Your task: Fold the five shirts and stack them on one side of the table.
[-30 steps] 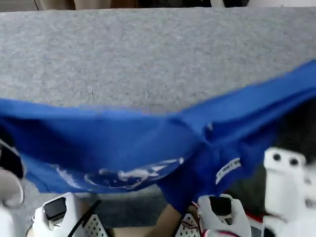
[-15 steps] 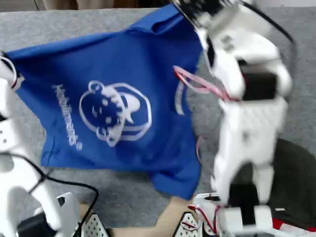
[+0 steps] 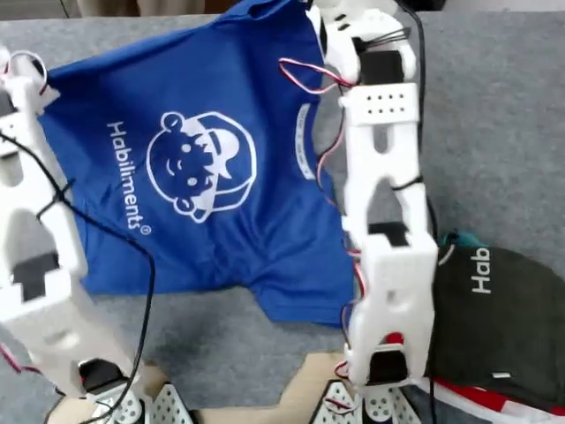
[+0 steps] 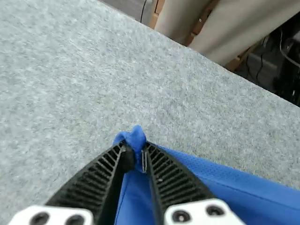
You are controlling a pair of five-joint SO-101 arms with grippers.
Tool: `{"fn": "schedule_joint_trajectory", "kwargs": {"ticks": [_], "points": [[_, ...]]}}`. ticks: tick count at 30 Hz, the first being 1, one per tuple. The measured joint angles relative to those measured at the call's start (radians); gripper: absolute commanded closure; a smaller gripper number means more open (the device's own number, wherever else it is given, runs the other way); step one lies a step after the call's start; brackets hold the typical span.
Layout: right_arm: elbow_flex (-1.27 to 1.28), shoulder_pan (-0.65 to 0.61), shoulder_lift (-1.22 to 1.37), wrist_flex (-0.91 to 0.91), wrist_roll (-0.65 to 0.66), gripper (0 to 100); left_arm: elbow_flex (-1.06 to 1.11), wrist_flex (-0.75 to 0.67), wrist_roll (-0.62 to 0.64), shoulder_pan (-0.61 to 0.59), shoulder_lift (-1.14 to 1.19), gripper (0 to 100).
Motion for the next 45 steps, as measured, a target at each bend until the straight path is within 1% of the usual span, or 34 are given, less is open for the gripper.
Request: {"fn": "schedule_joint_trajectory", "kwargs": {"ticks": [4,8,11,14,17,21,23,25,29,32,35,38,41,45], "points": [[-0.236,0.0,0.104,0.204,0.0,99.5,-0.331,0.213,-0.002,0.0,0.183,98],[-0.431,0.0,0.118,0.502,0.0,99.4,-0.606,0.462,-0.055,0.0,0.302,98],[-0.473,0.002,0.114,0.723,0.0,99.4,-0.784,0.643,-0.095,0.0,0.358,98],[-0.473,0.002,0.107,0.895,0.0,99.4,-0.947,0.795,-0.138,0.0,0.413,98],[-0.473,-0.006,0.054,0.993,0.0,99.4,-1.037,0.839,-0.161,-0.003,0.463,98],[-0.473,-0.008,-0.046,1.005,-0.008,99.4,-1.042,0.847,-0.181,-0.021,0.489,98],[-0.445,-0.012,-0.104,1.005,-0.015,99.4,-1.011,0.848,-0.189,-0.026,0.489,98],[-0.361,-0.025,-0.173,1.005,-0.02,99.4,-0.977,0.848,-0.193,-0.026,0.493,98],[-0.092,-0.032,-0.31,1.005,-0.037,99.4,-0.884,0.848,-0.199,-0.028,0.482,98],[0.104,-0.034,-0.405,1.005,-0.064,99.4,-0.746,0.848,-0.199,-0.028,0.408,98],[0.273,-0.034,-0.485,0.967,-0.086,99.4,-0.522,0.848,-0.199,-0.009,0.25,98],[0.448,-0.034,-0.559,0.882,-0.092,99.4,-0.232,0.841,-0.199,0.049,0.057,98],[0.666,-0.028,-0.632,0.761,-0.092,99.4,0.078,0.736,-0.201,0.068,-0.132,98],[1.026,-0.025,-0.799,0.595,-0.092,99.4,0.489,0.517,-0.199,0.041,-0.345,98]]}}
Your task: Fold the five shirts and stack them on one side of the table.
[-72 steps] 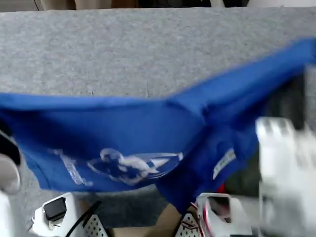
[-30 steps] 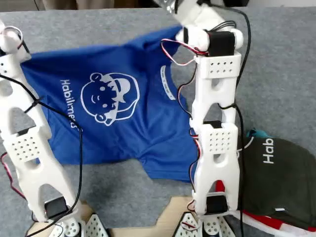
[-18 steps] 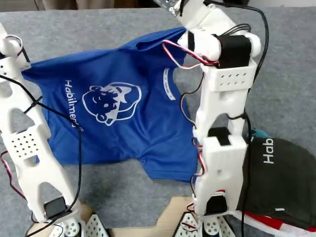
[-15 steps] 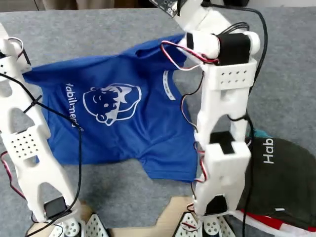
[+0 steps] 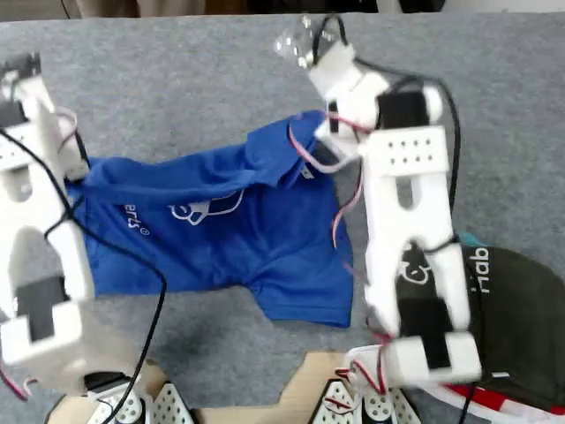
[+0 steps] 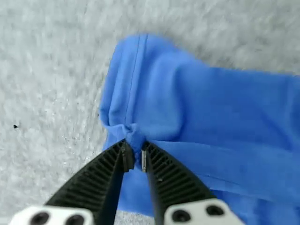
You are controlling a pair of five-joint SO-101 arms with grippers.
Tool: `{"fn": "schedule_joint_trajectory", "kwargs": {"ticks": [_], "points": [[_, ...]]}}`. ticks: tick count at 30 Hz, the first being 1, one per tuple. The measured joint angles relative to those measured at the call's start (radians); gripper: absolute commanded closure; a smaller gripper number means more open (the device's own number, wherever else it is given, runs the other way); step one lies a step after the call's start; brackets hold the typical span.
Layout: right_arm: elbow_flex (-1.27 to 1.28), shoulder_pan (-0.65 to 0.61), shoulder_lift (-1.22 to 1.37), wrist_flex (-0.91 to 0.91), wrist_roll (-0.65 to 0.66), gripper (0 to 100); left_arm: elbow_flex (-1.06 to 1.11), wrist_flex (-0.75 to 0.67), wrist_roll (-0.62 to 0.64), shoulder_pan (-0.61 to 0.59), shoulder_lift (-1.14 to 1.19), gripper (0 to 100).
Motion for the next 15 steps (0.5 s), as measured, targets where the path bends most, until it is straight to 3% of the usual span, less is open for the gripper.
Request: {"fn": "schedule_joint_trajectory", "kwargs": {"ticks": [3,7,15], "points": [[0.285,-0.002,-0.173,-0.132,0.0,99.4,0.27,-0.143,-0.006,-0.012,-0.101,98],[0.635,0.023,-0.381,-0.242,0.0,99.4,0.476,-0.242,-0.018,-0.011,-0.158,98],[0.919,0.097,-0.738,-0.173,0.064,99.4,0.559,-0.301,-0.025,-0.057,-0.163,98]]}}
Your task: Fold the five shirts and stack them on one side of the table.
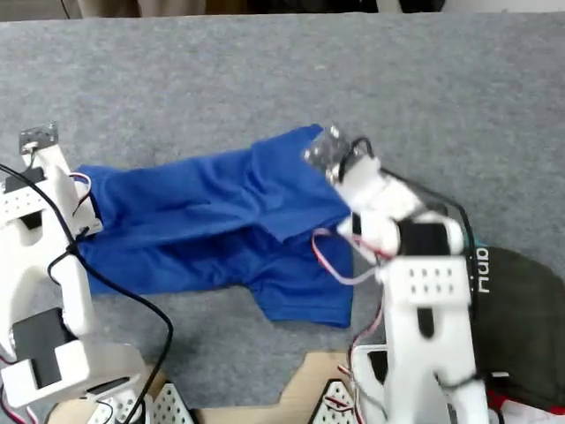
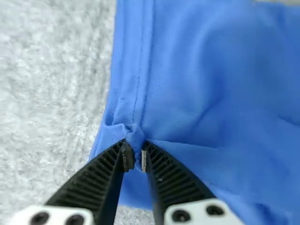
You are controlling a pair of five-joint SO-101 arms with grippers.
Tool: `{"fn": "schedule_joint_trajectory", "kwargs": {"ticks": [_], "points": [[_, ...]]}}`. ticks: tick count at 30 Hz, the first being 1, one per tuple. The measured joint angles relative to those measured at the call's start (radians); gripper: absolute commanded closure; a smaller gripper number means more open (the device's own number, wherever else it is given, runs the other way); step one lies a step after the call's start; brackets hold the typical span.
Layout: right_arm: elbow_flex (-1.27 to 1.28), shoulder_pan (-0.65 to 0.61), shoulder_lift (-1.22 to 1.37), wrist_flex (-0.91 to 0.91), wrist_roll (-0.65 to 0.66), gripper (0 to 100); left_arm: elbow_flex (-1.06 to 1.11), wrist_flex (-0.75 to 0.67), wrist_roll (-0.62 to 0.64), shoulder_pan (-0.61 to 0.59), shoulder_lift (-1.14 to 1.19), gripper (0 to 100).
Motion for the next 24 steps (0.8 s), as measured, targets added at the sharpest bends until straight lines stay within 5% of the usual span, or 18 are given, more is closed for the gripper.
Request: {"fn": "schedule_joint_trajectory", "kwargs": {"ticks": [12,24], "points": [[0.325,0.0,-0.463,0.193,0.121,99.4,0.012,0.012,-0.08,-0.075,-0.008,98],[0.422,0.0,-0.509,0.23,0.336,99.4,0.058,0.015,-0.103,-0.107,-0.008,98]]}}
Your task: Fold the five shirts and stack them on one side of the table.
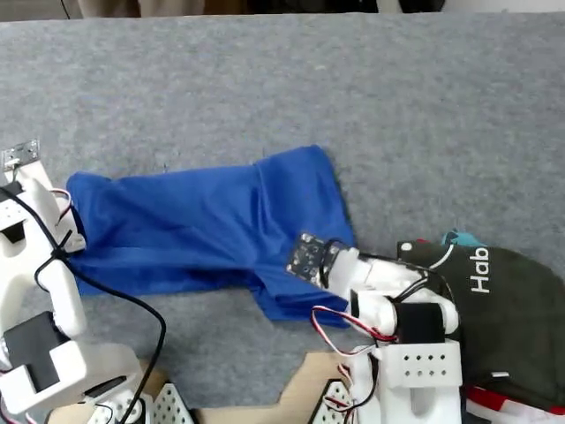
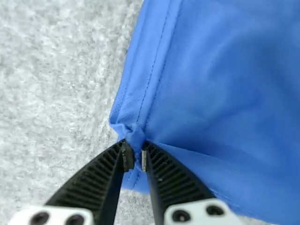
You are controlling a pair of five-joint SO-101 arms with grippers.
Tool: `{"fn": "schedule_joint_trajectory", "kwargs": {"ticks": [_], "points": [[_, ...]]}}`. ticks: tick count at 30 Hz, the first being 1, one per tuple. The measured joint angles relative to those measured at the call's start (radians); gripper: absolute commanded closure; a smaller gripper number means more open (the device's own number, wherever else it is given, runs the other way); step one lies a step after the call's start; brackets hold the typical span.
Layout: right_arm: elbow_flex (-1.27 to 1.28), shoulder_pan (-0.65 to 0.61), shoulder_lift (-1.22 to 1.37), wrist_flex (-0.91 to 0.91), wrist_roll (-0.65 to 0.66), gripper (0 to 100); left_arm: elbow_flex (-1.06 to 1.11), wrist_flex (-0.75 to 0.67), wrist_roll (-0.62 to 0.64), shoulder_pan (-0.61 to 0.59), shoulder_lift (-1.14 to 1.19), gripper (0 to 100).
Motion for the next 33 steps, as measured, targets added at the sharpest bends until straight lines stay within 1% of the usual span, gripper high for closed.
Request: {"fn": "schedule_joint_trajectory", "kwargs": {"ticks": [2,10,12,14,18,20,21,25,27,29,33], "points": [[0.009,-0.009,0.0,0.006,0.026,99.4,0.017,0.0,-0.012,0.0,-0.002,98],[0.009,-0.176,0.0,0.017,0.048,99.3,0.051,0.0,-0.066,-0.008,-0.003,98],[0.009,-0.189,0.0,0.017,0.048,99.3,0.051,0.0,-0.072,-0.008,-0.003,98],[0.009,-0.195,0.0,0.017,0.048,99.1,0.051,0.014,-0.11,-0.008,-0.003,98],[0.017,-0.195,0.0,0.017,0.048,98.3,0.034,0.098,-0.186,-0.009,-0.006,98],[0.018,-0.196,0.0,0.017,0.048,94.1,0.018,0.132,-0.213,-0.009,-0.006,97],[0.018,-0.196,0.0,0.017,0.048,90.8,0.009,0.149,-0.227,-0.009,-0.006,96],[0.018,-0.196,0.0,0.017,0.049,77.3,-0.02,0.203,-0.27,-0.009,-0.006,83],[0.018,-0.196,0.0,0.017,0.049,72.3,-0.026,0.212,-0.275,-0.009,-0.006,80],[0.018,-0.196,0.0,0.017,0.049,70.8,-0.043,0.219,-0.275,-0.009,-0.006,80],[-0.049,-0.196,0.0,0.068,0.049,73.0,-0.15,0.279,-0.281,-0.02,-0.006,80]]}}
